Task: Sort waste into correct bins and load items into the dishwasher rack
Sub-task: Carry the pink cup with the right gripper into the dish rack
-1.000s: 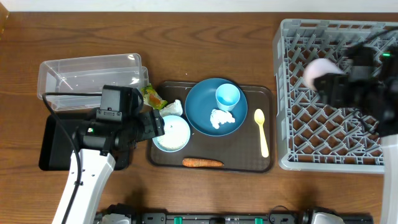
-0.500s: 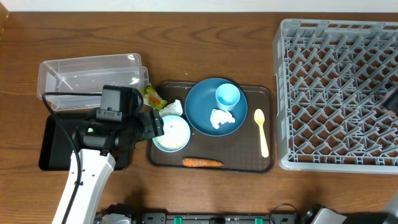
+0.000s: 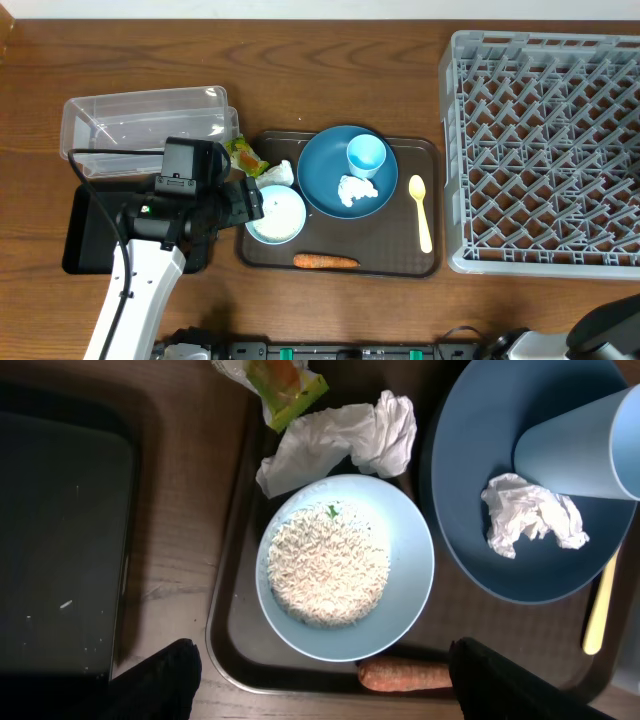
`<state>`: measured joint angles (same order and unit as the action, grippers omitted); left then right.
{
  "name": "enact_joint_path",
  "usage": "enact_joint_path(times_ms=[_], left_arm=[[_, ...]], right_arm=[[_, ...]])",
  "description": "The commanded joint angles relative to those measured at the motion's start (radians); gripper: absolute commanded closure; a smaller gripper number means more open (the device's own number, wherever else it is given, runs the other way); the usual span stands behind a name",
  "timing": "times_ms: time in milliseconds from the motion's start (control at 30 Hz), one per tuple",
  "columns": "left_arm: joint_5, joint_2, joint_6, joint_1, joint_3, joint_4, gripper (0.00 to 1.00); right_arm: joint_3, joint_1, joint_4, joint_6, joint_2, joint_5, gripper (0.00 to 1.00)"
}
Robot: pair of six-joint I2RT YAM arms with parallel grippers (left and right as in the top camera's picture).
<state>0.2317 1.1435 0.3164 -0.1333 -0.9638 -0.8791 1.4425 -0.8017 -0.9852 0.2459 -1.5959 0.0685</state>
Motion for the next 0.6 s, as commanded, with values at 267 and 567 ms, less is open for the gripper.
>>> enact_joint_path(times_ms=[267,567], left_arm=[[-0.013,-0.005,-0.009,0.004,-0.009,-0.003,0.18],[-0.012,-0.005,-0.009,0.004,-0.009,-0.003,0.18]], right_arm=[[0.01,-0.052,0.003,0.031,-0.135,0.019,0.75],[0.01,-0.076,0.036,0.031,-0.164,0.009,0.68]])
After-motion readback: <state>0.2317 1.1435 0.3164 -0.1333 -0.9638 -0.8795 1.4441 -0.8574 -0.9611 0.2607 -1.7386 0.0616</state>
